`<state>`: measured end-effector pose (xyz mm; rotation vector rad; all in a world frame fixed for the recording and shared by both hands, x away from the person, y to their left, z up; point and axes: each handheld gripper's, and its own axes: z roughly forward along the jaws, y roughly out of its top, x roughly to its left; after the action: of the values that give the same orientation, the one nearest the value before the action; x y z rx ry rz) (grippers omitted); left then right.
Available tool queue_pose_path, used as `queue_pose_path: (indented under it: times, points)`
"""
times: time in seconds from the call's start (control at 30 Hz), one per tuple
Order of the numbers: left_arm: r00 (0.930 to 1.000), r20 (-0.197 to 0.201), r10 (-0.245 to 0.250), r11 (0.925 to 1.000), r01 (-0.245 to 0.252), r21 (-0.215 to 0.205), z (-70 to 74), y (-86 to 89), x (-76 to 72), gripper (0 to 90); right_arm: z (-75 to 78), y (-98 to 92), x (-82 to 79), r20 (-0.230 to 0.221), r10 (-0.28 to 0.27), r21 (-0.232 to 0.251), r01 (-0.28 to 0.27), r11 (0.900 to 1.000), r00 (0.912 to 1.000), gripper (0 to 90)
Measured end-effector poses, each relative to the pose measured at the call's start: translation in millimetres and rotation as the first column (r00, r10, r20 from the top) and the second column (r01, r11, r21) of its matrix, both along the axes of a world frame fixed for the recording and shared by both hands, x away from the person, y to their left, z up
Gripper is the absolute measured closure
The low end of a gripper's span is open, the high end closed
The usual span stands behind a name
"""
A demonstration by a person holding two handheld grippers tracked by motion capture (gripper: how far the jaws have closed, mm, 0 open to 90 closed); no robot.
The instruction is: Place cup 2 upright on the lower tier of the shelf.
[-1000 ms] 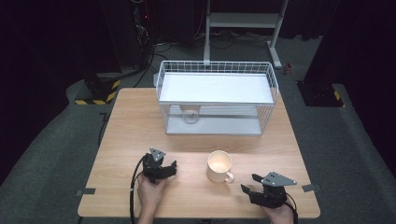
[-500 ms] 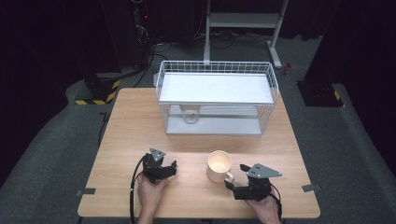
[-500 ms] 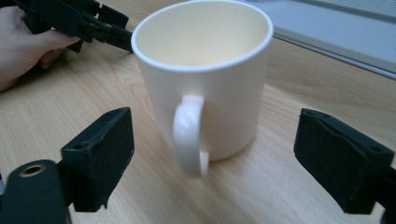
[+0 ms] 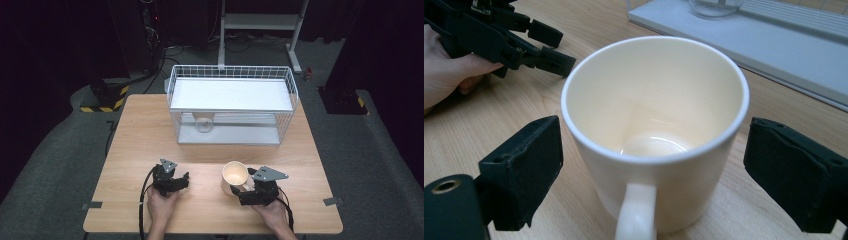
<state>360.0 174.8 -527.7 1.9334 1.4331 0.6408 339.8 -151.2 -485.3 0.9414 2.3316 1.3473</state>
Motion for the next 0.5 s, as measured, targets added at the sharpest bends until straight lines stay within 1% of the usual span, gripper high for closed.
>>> queue_pose_path:
  times: [0.2,0.47,0.5]
  points:
    - [1.0,0.0,0.0,1.0,0.0,0.0,0.0,0.0,0.0,20.8,-0.2,7.9,6.5,0.009,0.005,-0.007,-0.005,1.0,0.9999,9.0]
    - [1.0,0.0,0.0,1.0,0.0,-0.001,0.0,0.1,0.0,20.8,-2.4,13.2,8.9,0.014,-0.004,-0.017,0.005,1.0,0.9999,9.0]
    - [1.0,0.0,0.0,1.0,0.0,-0.001,0.0,0.1,0.0,20.8,-2.8,14.3,9.0,0.019,-0.007,-0.025,0.007,1.0,0.9998,9.0]
